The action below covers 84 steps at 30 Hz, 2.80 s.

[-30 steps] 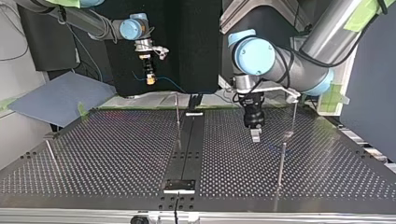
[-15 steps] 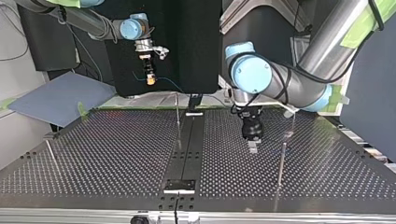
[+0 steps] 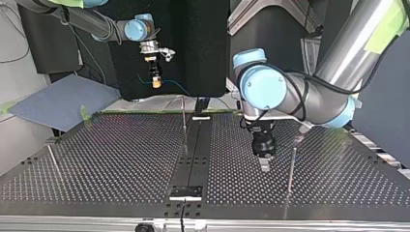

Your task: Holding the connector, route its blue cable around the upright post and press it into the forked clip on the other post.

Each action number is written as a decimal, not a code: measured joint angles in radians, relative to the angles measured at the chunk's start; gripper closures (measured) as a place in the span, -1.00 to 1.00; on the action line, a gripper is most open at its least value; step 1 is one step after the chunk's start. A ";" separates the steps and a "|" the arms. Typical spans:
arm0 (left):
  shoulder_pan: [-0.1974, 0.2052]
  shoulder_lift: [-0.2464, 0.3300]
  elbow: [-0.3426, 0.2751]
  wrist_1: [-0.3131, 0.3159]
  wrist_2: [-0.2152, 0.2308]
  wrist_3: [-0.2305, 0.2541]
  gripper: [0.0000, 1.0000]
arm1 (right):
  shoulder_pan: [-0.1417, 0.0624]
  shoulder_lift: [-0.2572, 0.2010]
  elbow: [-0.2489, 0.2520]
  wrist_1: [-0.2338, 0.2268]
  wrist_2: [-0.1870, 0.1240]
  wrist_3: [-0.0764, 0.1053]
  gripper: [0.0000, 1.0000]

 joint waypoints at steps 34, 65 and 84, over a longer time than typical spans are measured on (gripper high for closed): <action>0.044 -0.095 0.302 -0.182 0.015 -0.073 -0.98 | 0.000 0.001 0.000 0.000 0.000 0.000 1.00; 0.036 -0.101 0.144 -0.026 0.010 -0.149 -0.98 | 0.000 0.000 0.000 0.006 0.000 -0.007 1.00; 0.015 -0.165 -0.010 0.119 0.007 -0.133 -0.98 | -0.001 0.001 0.000 0.008 0.000 -0.007 1.00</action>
